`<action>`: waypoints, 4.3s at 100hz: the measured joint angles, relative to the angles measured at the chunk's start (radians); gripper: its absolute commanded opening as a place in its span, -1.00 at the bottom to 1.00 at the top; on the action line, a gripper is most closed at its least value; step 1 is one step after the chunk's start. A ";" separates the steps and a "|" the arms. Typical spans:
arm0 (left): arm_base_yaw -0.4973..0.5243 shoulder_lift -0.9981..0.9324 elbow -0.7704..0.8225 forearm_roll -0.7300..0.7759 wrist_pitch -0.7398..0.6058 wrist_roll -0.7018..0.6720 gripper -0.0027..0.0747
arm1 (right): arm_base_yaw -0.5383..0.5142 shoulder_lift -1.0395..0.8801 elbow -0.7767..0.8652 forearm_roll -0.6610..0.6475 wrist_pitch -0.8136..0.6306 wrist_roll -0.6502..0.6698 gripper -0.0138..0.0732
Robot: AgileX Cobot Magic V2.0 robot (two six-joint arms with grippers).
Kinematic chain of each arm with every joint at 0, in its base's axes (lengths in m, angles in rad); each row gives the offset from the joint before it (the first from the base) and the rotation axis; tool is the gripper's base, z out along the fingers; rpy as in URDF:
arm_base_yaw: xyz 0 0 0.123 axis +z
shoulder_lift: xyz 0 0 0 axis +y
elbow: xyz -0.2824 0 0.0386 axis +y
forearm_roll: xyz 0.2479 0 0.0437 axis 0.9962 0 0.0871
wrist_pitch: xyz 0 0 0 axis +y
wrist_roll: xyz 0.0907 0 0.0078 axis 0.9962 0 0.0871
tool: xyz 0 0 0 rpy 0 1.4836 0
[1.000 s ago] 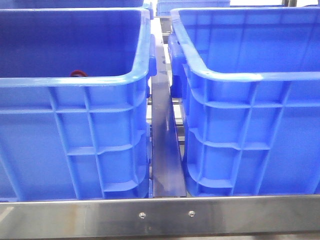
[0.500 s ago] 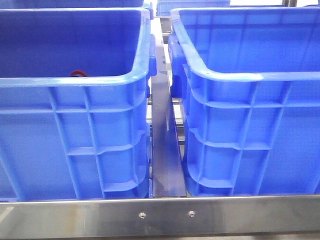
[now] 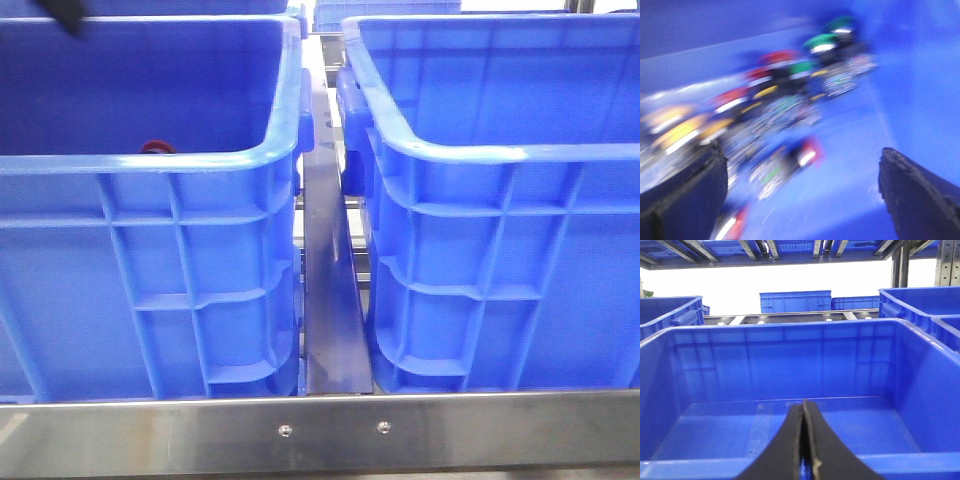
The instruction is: Pick red and yellow buttons and place in box
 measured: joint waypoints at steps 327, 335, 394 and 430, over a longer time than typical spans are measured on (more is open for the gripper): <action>-0.664 -0.046 -0.113 0.129 0.033 0.003 -0.98 | 0.000 0.056 -0.401 0.021 0.367 0.106 -0.92; -0.664 -0.046 -0.113 0.129 0.033 0.003 -0.98 | 0.000 0.129 -0.522 0.044 0.498 0.107 -0.92; -0.664 -0.046 -0.113 0.129 0.033 0.003 -0.98 | 0.000 0.507 -0.847 0.130 0.964 0.111 -0.38; -0.664 -0.046 -0.113 0.129 0.041 0.003 -0.98 | 0.000 0.510 -0.849 0.237 0.994 0.108 0.64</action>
